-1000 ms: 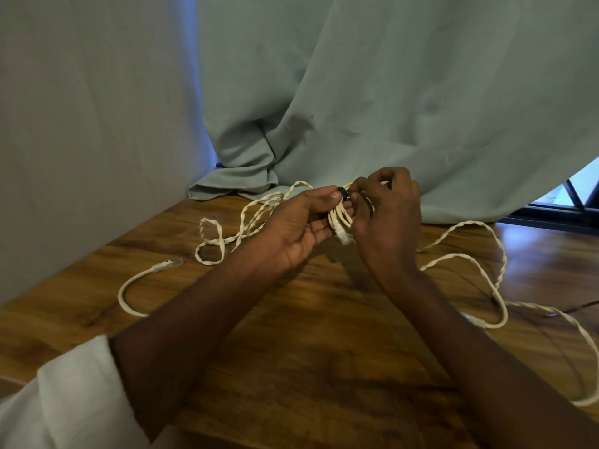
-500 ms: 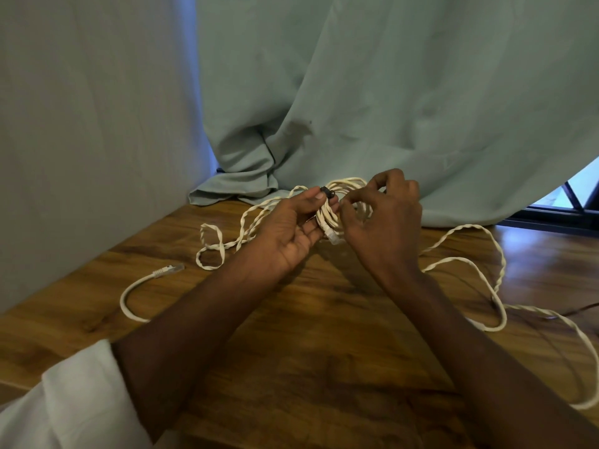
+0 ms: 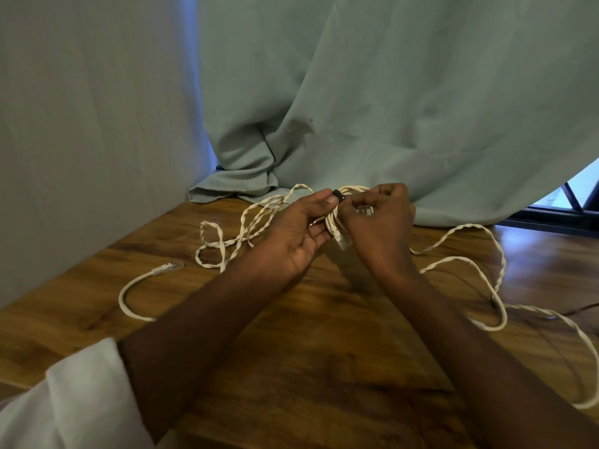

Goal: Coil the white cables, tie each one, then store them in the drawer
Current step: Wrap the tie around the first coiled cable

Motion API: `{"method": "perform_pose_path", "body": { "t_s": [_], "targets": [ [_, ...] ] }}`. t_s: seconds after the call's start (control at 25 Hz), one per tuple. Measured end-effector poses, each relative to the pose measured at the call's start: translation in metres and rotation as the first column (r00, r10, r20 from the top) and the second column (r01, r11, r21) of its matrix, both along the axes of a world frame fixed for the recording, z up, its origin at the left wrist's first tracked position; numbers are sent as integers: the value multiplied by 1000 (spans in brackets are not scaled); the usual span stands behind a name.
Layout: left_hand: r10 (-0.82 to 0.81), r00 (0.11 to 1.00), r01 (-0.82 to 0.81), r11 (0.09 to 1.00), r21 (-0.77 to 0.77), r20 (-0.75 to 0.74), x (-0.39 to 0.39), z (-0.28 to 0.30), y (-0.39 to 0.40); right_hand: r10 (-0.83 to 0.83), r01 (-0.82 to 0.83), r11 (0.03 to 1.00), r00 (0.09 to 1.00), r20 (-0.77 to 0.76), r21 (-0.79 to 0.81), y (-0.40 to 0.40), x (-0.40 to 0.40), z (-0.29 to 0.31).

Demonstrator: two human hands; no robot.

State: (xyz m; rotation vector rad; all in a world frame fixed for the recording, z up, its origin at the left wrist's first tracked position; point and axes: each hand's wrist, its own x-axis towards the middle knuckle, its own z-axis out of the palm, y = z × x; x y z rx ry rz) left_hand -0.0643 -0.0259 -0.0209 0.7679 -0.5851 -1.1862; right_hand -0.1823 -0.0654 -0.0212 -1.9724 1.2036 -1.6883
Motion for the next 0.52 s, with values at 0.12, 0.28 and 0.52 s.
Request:
{"method": "perform_pose_path", "body": {
  "t_s": [0.12, 0.28, 0.52],
  "targets": [
    [16, 1000, -16, 1000, -9, -15, 3, 0, -1, 12, -42, 981, 988, -156, -192, -1, -3, -5],
    [11, 1000, -10, 1000, 15, -19, 10, -2, -5, 160, -234, 941, 944, -288, -243, -5, -10, -7],
    [35, 999, -35, 999, 2, 27, 14, -4, -11, 237, -294, 935, 934, -268, -199, -17, -13, -7]
  ]
}}
